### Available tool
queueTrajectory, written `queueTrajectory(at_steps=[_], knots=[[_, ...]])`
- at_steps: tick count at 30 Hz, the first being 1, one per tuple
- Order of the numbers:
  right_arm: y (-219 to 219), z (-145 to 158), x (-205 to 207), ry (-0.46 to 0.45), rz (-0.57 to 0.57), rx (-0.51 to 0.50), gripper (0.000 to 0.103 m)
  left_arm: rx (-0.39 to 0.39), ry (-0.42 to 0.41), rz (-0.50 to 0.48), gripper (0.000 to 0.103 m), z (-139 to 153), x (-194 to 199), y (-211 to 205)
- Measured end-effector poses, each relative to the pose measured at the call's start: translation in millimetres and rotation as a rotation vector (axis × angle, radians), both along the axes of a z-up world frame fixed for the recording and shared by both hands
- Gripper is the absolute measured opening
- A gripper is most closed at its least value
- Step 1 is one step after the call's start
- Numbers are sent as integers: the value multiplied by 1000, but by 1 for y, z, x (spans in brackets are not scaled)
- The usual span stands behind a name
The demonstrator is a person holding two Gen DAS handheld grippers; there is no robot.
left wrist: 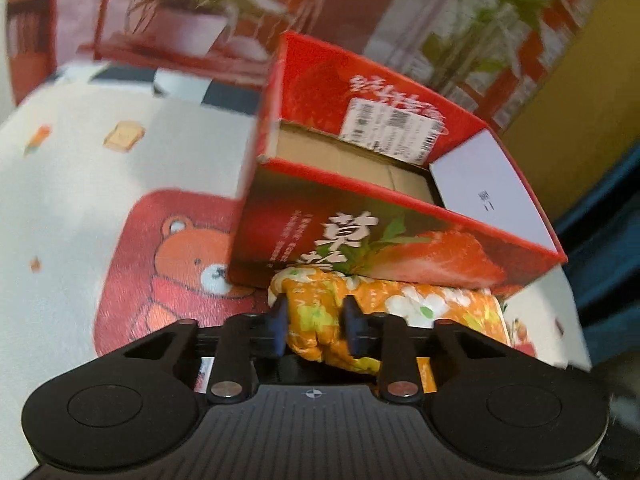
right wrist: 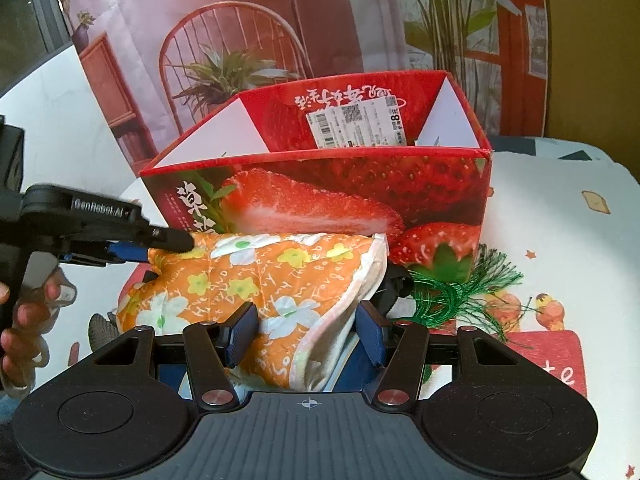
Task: Organize soft objects
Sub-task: 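Lift the oven mitt with the left tool over the red box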
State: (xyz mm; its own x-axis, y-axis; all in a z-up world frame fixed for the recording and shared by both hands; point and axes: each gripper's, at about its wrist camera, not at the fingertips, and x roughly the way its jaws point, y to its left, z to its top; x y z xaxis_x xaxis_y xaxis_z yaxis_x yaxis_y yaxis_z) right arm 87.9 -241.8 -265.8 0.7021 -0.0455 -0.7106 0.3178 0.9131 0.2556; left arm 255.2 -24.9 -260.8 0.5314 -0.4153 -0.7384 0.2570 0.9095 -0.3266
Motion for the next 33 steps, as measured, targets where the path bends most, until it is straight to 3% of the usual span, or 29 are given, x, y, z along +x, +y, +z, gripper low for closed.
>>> queueTrajectory(at_steps=[2,4,8,15,24,33], knots=[[-3,1,3,6,2,13,48,28,-43,-23,20,8,-7,-5],[-3,3,5,10,9,1,31,45,-95,-47,20,18,-15,-9],[-1,13,1,-9,23,-53,13,56,-201,-93,19,37,-31,-15],[-5,40,-9,-91,46,-90,10,60,-308,-112,19,65,-51,-14],[-9,88,3,-196,126,-186,10,35,-415,-85,19,106,-48,-11],[-26,112,44,-235,175,-327,10,60,-511,-48,19,132,-6,-35]])
